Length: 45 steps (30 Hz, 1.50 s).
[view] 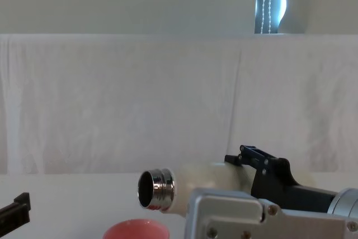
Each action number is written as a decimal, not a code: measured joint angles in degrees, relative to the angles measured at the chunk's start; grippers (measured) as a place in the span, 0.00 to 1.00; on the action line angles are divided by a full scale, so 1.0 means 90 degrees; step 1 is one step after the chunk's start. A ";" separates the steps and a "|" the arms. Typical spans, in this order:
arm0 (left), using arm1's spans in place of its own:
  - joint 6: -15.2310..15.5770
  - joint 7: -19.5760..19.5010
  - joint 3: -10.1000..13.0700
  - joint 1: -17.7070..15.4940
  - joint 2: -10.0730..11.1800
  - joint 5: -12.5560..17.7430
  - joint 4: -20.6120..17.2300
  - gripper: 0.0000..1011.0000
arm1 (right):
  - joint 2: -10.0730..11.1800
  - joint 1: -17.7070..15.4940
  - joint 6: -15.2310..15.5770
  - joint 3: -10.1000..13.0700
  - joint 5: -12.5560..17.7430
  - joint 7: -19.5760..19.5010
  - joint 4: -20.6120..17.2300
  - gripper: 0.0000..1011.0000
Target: Grasp the thermos with one hand and pour water into the cup lid.
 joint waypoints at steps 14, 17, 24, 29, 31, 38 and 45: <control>0.0000 0.0000 0.0000 0.0000 0.0000 0.0000 0.0000 0.99 | 0.0016 0.0020 0.0052 -0.0028 -0.0174 -0.0058 -0.0024 0.94; 0.0000 0.0000 0.0000 0.0000 0.0000 0.0000 0.0000 0.99 | 0.0018 0.0014 0.0065 -0.0025 -0.0179 -0.0058 -0.0037 0.94; 0.0000 0.0000 0.0000 0.0000 0.0000 0.0000 0.0000 0.99 | 0.0019 0.0005 0.0093 -0.0010 -0.0200 -0.0058 -0.0054 0.94; 0.0000 0.0000 0.0000 0.0000 0.0000 0.0000 0.0000 0.99 | 0.0042 0.0003 0.0104 -0.0007 -0.0247 -0.0056 -0.0077 0.94; 0.0000 0.0000 0.0000 0.0000 0.0000 0.0000 0.0000 0.99 | 0.0055 0.0004 0.0107 -0.0008 -0.0274 -0.0056 -0.0078 0.94; 0.0000 0.0000 0.0000 0.0000 0.0000 0.0000 0.0000 0.99 | 0.0107 0.0038 0.0133 -0.0059 -0.0426 -0.0039 -0.0088 0.94; 0.0000 0.0000 0.0000 0.0000 0.0000 0.0000 0.0000 0.99 | 0.0122 0.0085 0.0163 -0.0093 -0.0493 0.0024 -0.0107 0.94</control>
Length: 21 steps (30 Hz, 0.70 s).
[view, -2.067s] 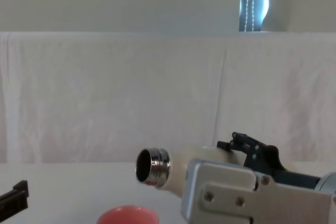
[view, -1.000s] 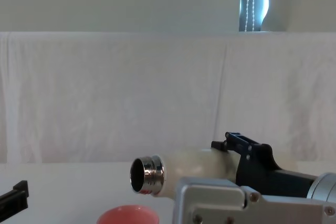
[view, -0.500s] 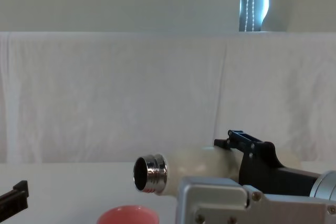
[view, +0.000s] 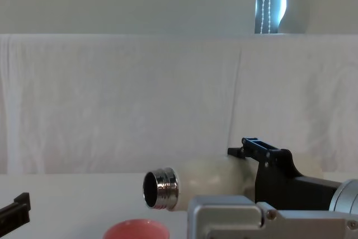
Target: Grasp the thermos with one hand and pour water into the cup lid.
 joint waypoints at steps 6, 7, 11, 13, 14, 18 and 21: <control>0.0000 0.0000 0.0000 0.0000 0.0000 0.0000 0.0000 0.99 | -0.0017 0.0009 0.0015 -0.0016 -0.0001 0.0021 0.0000 0.94; 0.0000 0.0000 0.0000 0.0000 0.0000 0.0000 0.0000 0.99 | -0.0021 0.0010 0.0016 -0.0021 -0.0003 0.0021 0.0000 0.94; 0.0000 0.0000 0.0000 0.0000 0.0000 0.0000 0.0000 0.99 | -0.0039 0.0022 0.0026 -0.0056 -0.0040 0.0021 0.0000 0.94; 0.0000 0.0000 0.0000 0.0000 0.0000 0.0000 0.0000 0.99 | -0.0045 0.0030 0.0034 -0.0069 -0.0057 0.0022 0.0000 0.94; 0.0000 0.0000 0.0000 0.0000 0.0000 0.0000 0.0000 0.99 | -0.0046 0.0033 0.0036 -0.0073 -0.0062 0.0022 0.0000 0.94; 0.0000 0.0000 0.0000 0.0000 0.0000 0.0000 0.0000 0.99 | -0.0047 0.0048 0.0041 -0.0096 -0.0093 0.0030 0.0000 0.94; 0.0000 0.0000 0.0000 0.0000 0.0000 0.0000 0.0000 0.99 | -0.0047 0.0057 0.0048 -0.0108 -0.0106 0.0037 0.0000 0.94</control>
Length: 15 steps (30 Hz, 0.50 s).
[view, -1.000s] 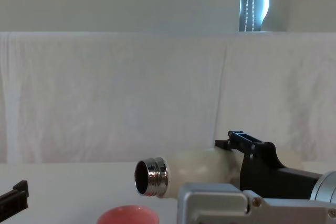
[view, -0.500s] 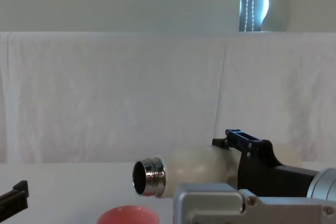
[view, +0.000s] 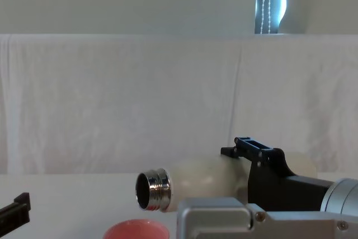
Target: Grasp the thermos with one hand and pour water into the cup lid.
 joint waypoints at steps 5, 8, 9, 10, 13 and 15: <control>0.0000 0.0000 0.0000 0.0000 0.0000 0.0000 0.0000 0.99 | 0.0002 0.0007 0.0007 -0.0019 -0.0034 0.0002 0.0000 0.94; 0.0000 0.0000 0.0000 0.0000 0.0000 0.0000 0.0000 0.99 | 0.0007 0.0008 0.0014 -0.0027 -0.0049 0.0005 0.0000 0.94; 0.0000 0.0000 0.0000 0.0000 0.0000 0.0000 0.0000 0.99 | 0.0008 0.0007 0.0014 -0.0028 -0.0050 0.0005 0.0000 0.94; 0.0000 0.0000 0.0000 0.0000 0.0000 0.0000 0.0000 0.99 | 0.0008 0.0007 0.0014 -0.0029 -0.0050 0.0006 0.0000 0.94; 0.0000 0.0000 0.0000 0.0000 0.0000 0.0000 0.0000 0.99 | 0.0010 0.0005 0.0015 -0.0029 -0.0050 0.0013 -0.0007 0.94; 0.0000 0.0000 0.0000 0.0000 0.0000 0.0000 0.0000 0.99 | 0.0010 0.0004 0.0019 -0.0029 -0.0050 0.0016 -0.0012 0.94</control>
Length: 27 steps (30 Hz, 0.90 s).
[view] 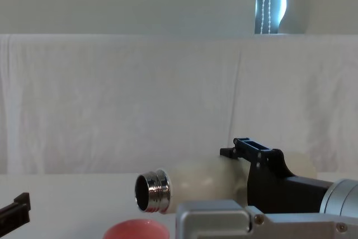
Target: Grasp the thermos with one hand and pour water into the cup lid.
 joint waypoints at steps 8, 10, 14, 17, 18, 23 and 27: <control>0.0000 0.0000 0.0000 0.0000 0.0000 0.0000 0.0000 0.99 | 0.0018 0.0006 0.0008 -0.0006 -0.0025 0.0028 -0.0024 0.94; 0.0000 0.0000 0.0000 0.0000 0.0000 0.0000 0.0000 0.99 | 0.0035 0.0007 0.0019 -0.0013 -0.0052 0.0035 -0.0037 0.94; 0.0000 0.0000 0.0000 0.0000 0.0000 0.0000 0.0000 0.99 | 0.0054 0.0009 0.0028 -0.0022 -0.0083 0.0046 -0.0051 0.94; 0.0000 0.0000 0.0000 0.0000 0.0000 0.0000 0.0000 0.99 | 0.0073 0.0010 0.0034 -0.0025 -0.0105 0.0049 -0.0060 0.94; 0.0000 0.0000 0.0000 0.0000 0.0000 0.0000 0.0000 0.99 | 0.0081 0.0010 0.0035 -0.0025 -0.0112 0.0049 -0.0063 0.94; 0.0000 0.0000 0.0000 0.0000 0.0000 0.0000 0.0000 0.99 | 0.0098 0.0003 0.0037 -0.0018 -0.0115 0.0049 -0.0083 0.94; 0.0000 0.0000 0.0000 0.0000 0.0000 0.0000 0.0000 0.99 | 0.0103 0.0004 0.0037 -0.0004 -0.0115 0.0049 -0.0092 0.94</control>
